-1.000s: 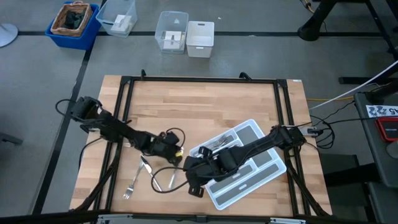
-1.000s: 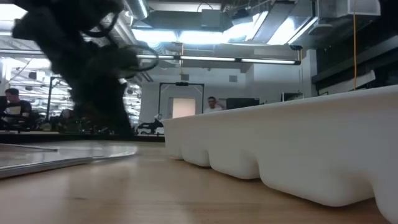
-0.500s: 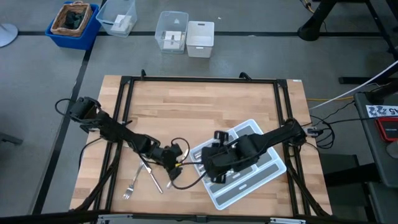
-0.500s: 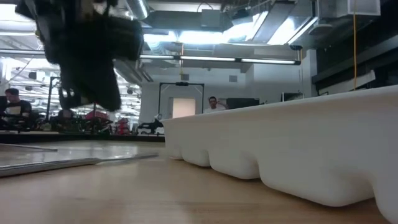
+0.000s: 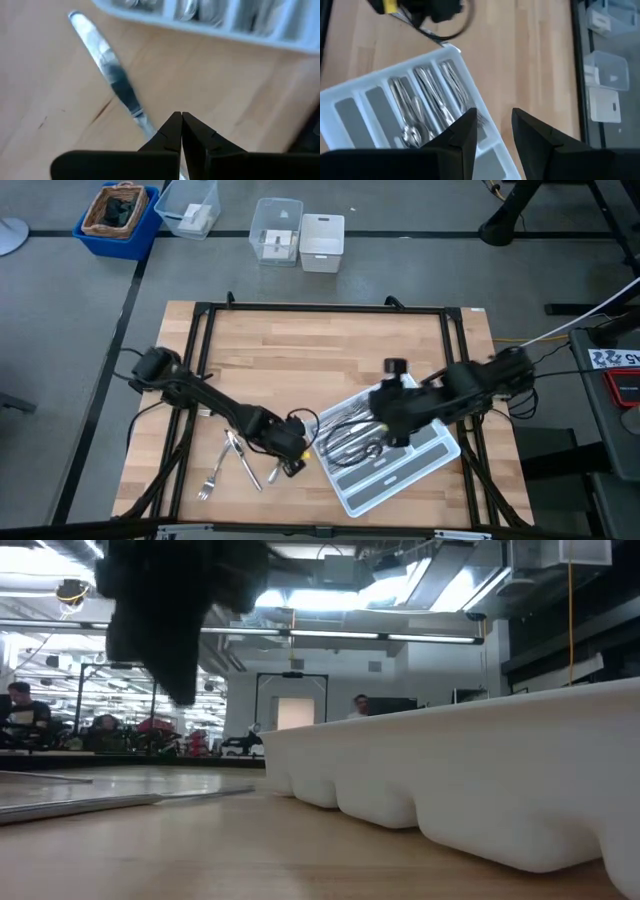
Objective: Sort silverware
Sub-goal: Put the silver table knife into the silverware tray
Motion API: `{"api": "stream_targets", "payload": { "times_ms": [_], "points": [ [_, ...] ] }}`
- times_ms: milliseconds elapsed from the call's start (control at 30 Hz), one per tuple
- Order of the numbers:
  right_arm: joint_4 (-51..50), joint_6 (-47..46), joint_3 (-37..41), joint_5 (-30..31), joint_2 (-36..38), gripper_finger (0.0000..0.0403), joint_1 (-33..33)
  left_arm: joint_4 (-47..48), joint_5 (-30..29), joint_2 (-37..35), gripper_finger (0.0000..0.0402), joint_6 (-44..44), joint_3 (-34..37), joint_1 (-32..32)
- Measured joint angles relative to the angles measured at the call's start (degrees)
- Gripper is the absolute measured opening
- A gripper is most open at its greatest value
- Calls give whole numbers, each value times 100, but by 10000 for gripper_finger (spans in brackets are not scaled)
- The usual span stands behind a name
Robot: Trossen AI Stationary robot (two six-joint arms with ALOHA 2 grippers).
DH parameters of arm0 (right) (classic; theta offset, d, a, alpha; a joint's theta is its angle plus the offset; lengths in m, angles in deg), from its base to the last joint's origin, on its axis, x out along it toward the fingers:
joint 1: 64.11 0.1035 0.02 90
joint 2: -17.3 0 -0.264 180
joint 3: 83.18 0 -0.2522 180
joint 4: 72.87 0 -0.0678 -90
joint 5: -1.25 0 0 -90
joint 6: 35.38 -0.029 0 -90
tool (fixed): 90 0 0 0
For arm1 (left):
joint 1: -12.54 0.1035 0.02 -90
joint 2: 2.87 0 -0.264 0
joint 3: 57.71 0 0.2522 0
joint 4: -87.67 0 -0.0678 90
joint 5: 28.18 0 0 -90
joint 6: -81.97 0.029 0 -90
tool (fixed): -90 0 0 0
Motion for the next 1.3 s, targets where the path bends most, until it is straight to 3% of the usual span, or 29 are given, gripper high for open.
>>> {"api": "stream_targets", "payload": {
  "times_ms": [167, 333, 533, 767, 1167, 1300],
  "points": [
    [-1, -515, 1115, 253, 976, 124, 123, 646, 283, 603, 1, -115, -435, 10],
    [75, -1064, 2244, 302, 1770, 124, 318, 593, 338, 703, 1, 282, -435, 152],
    [334, -1445, 3080, 265, 2322, 124, 625, 595, 369, 703, 2, 452, -423, 291],
    [331, -1583, 3383, 246, 2456, 124, 998, 793, 715, 703, 35, 250, -300, 312],
    [330, -1581, 3438, 316, 2463, 124, 1080, 695, 665, 752, 125, 306, -298, 308],
    [343, -1581, 3438, 338, 2463, 124, 1082, 651, 572, 837, 134, 105, -298, 312]
  ]
}}
